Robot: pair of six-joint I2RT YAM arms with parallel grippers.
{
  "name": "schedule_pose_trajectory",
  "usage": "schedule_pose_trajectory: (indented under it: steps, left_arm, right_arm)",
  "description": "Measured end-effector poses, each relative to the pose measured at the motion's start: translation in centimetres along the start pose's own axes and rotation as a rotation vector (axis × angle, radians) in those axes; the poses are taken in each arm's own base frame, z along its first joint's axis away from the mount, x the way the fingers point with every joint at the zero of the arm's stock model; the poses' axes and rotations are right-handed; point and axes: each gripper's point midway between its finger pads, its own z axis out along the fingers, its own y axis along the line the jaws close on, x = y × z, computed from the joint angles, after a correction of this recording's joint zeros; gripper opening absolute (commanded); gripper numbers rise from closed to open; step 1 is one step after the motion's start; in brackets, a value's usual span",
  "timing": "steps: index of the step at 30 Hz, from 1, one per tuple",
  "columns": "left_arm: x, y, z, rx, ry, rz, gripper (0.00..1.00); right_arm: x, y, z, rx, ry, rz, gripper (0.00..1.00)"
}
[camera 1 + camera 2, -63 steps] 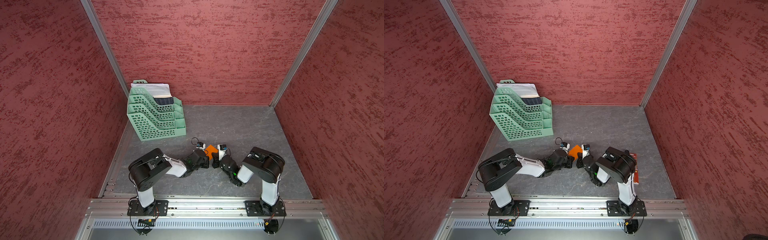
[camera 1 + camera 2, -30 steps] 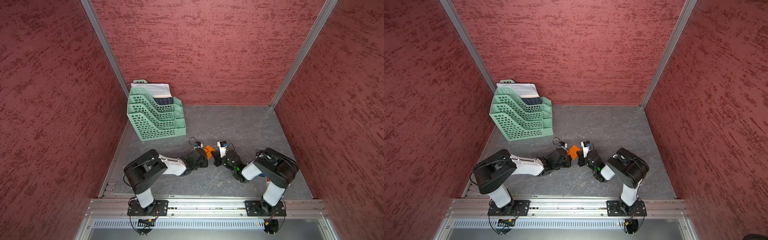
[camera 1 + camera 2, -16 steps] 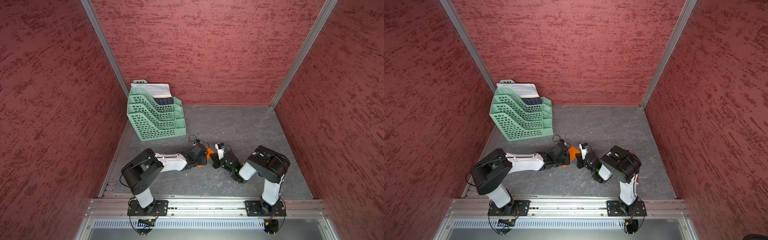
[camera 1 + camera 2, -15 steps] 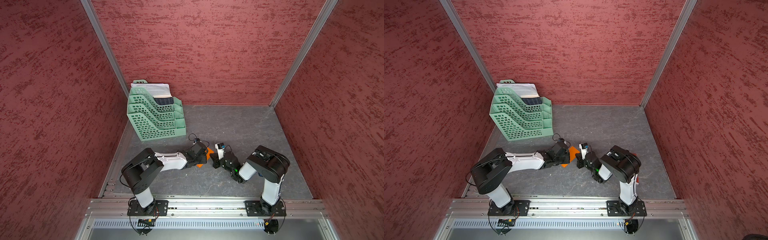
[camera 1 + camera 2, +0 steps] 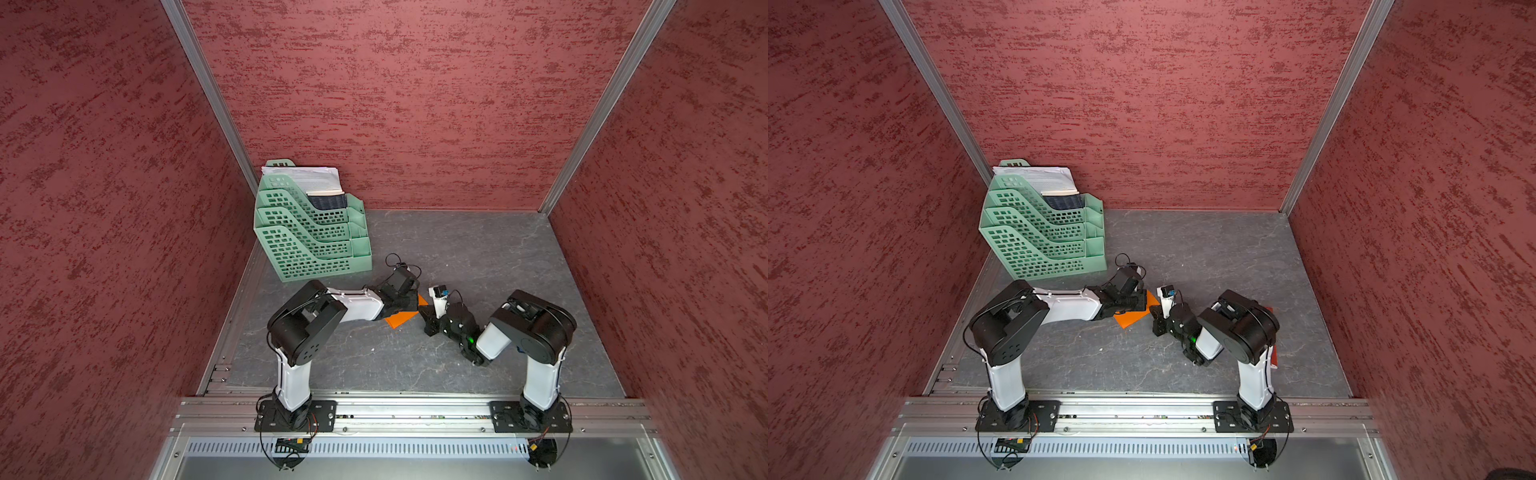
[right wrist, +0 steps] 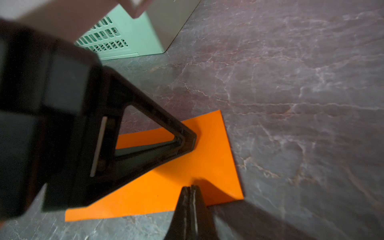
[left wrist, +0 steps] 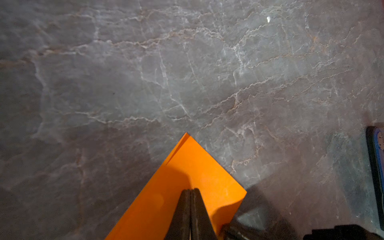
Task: Fold the square paper along the opposite sides
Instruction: Smooth out the paper at the center of the board.
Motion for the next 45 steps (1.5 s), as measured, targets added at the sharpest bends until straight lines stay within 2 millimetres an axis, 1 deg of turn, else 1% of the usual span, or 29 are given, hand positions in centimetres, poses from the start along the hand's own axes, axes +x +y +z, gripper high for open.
schedule_pose_trajectory:
  steps: [4, 10, 12, 14, 17, 22, 26, 30, 34, 36, 42, 45]
  left_arm:
    - [0.1, 0.2, 0.1, 0.024, -0.025, -0.006, 0.07]
    - [0.7, 0.8, -0.4, 0.069, -0.077, -0.057, 0.06]
    - [0.9, 1.1, -0.6, 0.073, -0.082, -0.088, 0.03]
    - [0.9, 1.4, -0.8, 0.071, -0.082, -0.126, 0.03]
    - [1.0, 2.1, -1.2, 0.07, -0.076, -0.186, 0.02]
    - [1.0, 2.4, -1.3, 0.081, -0.063, -0.246, 0.02]
    - [1.0, 2.4, -1.3, 0.094, -0.057, -0.281, 0.02]
    - [1.1, 2.4, -1.4, 0.108, -0.052, -0.304, 0.02]
    - [1.1, 2.4, -1.4, 0.12, -0.054, -0.32, 0.02]
    - [1.2, 2.4, -1.4, 0.126, -0.055, -0.327, 0.02]
    - [1.2, 2.5, -1.3, 0.148, -0.056, -0.345, 0.02]
    - [1.1, 2.6, -1.3, 0.159, -0.059, -0.352, 0.02]
  right_arm:
    - [0.4, 1.3, -0.3, -0.021, 0.003, -0.051, 0.0]
    - [-0.1, 3.9, -0.7, -0.032, -0.037, -0.136, 0.0]
    - [0.0, 5.0, -0.6, -0.032, -0.049, -0.16, 0.0]
    - [-0.1, 6.1, -0.4, -0.037, -0.063, -0.176, 0.0]
    - [0.3, 7.0, 0.2, -0.04, -0.069, -0.186, 0.0]
    - [1.7, 7.0, 1.0, -0.018, -0.043, -0.199, 0.0]
    - [1.5, 7.0, 1.6, 0.006, -0.047, -0.201, 0.0]
    - [1.1, 8.1, 2.3, 0.006, -0.046, -0.214, 0.0]
    - [2.3, 9.3, 2.4, -0.008, -0.017, -0.244, 0.0]
    - [3.0, 9.6, 2.4, -0.006, -0.004, -0.257, 0.0]
    - [3.3, 10.0, 2.3, 0.01, -0.019, -0.268, 0.0]
    - [3.6, 10.5, 2.3, 0.006, -0.027, -0.273, 0.0]
